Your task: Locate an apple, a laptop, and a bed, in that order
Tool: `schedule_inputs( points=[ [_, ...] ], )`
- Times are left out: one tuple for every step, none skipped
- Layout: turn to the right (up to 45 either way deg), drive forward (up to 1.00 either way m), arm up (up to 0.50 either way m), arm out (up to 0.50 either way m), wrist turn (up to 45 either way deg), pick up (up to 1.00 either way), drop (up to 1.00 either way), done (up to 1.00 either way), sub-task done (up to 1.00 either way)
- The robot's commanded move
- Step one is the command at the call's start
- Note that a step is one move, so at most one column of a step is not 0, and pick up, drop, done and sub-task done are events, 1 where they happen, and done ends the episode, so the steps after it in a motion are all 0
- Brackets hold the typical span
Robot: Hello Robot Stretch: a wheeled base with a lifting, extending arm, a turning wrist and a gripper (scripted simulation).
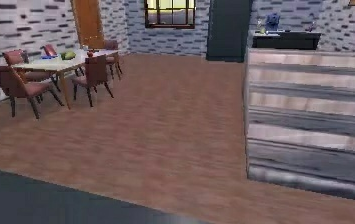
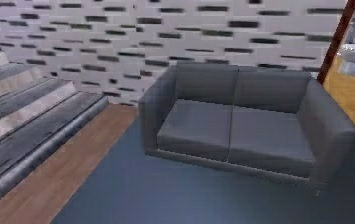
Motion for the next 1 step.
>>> schedule_inputs(
  points=[
    [3.0,0.00,0.00,0.00,0.0,0.00,0.00,0.00,0.00]
  ],
)
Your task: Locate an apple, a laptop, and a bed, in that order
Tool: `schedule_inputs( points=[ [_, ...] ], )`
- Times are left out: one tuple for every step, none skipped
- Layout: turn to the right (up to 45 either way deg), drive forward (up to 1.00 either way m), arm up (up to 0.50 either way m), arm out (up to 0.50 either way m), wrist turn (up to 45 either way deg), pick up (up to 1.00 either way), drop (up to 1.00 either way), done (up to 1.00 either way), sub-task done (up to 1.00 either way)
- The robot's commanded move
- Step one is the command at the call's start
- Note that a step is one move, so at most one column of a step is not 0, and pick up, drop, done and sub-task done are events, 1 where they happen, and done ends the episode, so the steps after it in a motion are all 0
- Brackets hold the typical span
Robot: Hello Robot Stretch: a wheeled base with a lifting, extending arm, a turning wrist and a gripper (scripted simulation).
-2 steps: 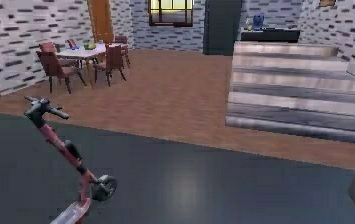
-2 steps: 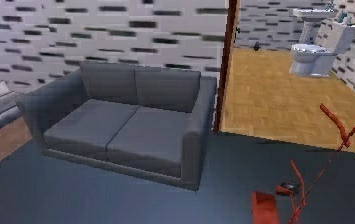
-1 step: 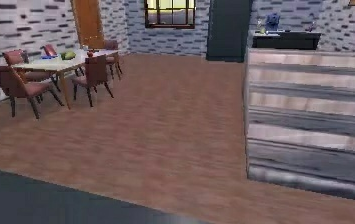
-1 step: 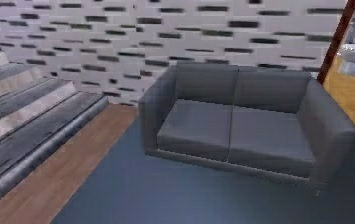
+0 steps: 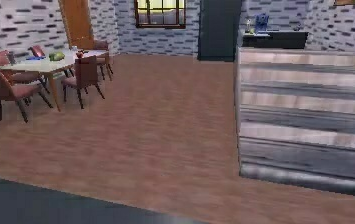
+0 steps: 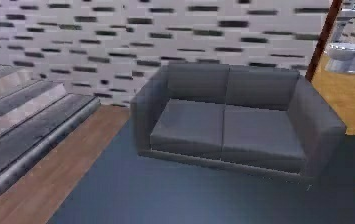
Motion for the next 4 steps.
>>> schedule_inputs(
  points=[
    [45.0,0.00,0.00,0.00,0.0,0.00,0.00,0.00,0.00],
    [45.0,0.00,0.00,0.00,0.0,0.00,0.00,0.00,0.00],
    [12.0,0.00,0.00,0.00,0.0,0.00,0.00,0.00,0.00],
    [0.0,0.05,0.00,0.00,0.0,0.00,0.00,0.00,0.00]
  ],
)
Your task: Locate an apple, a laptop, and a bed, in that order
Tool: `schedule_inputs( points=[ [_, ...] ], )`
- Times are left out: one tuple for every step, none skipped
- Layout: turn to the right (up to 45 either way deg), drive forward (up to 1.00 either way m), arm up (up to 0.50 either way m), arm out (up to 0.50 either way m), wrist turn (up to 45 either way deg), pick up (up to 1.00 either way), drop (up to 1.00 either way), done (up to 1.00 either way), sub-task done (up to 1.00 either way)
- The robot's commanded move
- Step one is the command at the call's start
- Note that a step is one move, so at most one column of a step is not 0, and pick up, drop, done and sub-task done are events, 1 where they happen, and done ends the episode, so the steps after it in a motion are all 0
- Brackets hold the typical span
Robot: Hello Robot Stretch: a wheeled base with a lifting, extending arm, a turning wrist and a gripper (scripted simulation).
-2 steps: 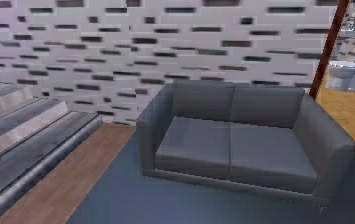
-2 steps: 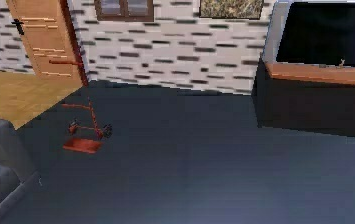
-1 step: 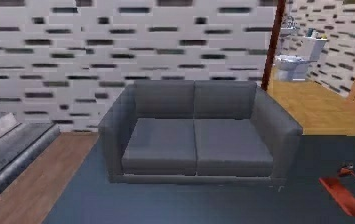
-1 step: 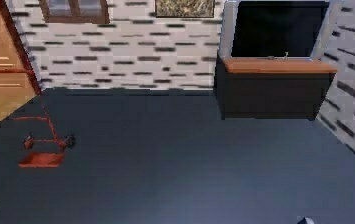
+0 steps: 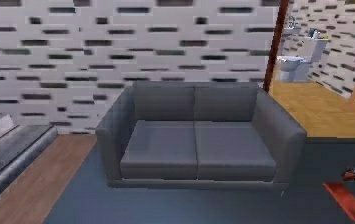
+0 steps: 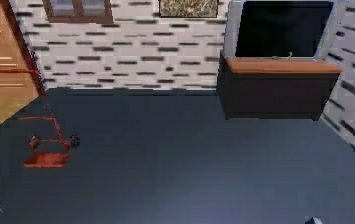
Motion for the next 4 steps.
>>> schedule_inputs(
  points=[
    [-45.0,0.00,0.00,0.00,0.0,0.00,0.00,0.00,0.00],
    [-12.0,0.00,0.00,0.00,0.0,0.00,0.00,0.00,0.00],
    [0.0,0.50,0.00,0.00,0.0,0.00,0.00,0.00,0.00],
    [-45.0,0.00,0.00,0.00,0.0,0.00,0.00,0.00,0.00]
  ],
)
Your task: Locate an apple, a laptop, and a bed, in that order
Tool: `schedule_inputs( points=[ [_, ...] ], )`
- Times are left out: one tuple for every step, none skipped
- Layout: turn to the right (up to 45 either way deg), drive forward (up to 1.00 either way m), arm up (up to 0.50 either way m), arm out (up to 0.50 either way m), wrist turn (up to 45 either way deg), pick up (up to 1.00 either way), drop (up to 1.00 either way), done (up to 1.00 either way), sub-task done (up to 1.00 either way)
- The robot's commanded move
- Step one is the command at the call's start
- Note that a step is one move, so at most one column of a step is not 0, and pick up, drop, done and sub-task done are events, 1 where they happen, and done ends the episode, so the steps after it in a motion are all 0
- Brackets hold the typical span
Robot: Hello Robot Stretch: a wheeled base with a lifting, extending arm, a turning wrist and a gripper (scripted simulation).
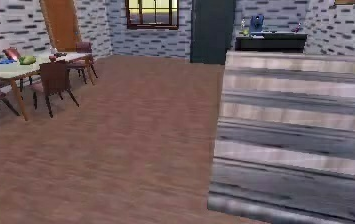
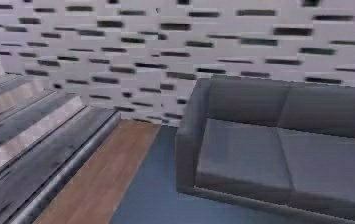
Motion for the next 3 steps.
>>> schedule_inputs(
  points=[
    [-45.0,0.00,0.00,0.00,0.0,0.00,0.00,0.00,0.00],
    [-24.0,0.00,0.00,0.00,0.0,0.00,0.00,0.00,0.00],
    [0.0,0.30,0.00,0.00,0.0,0.00,0.00,0.00,0.00]
  ],
)
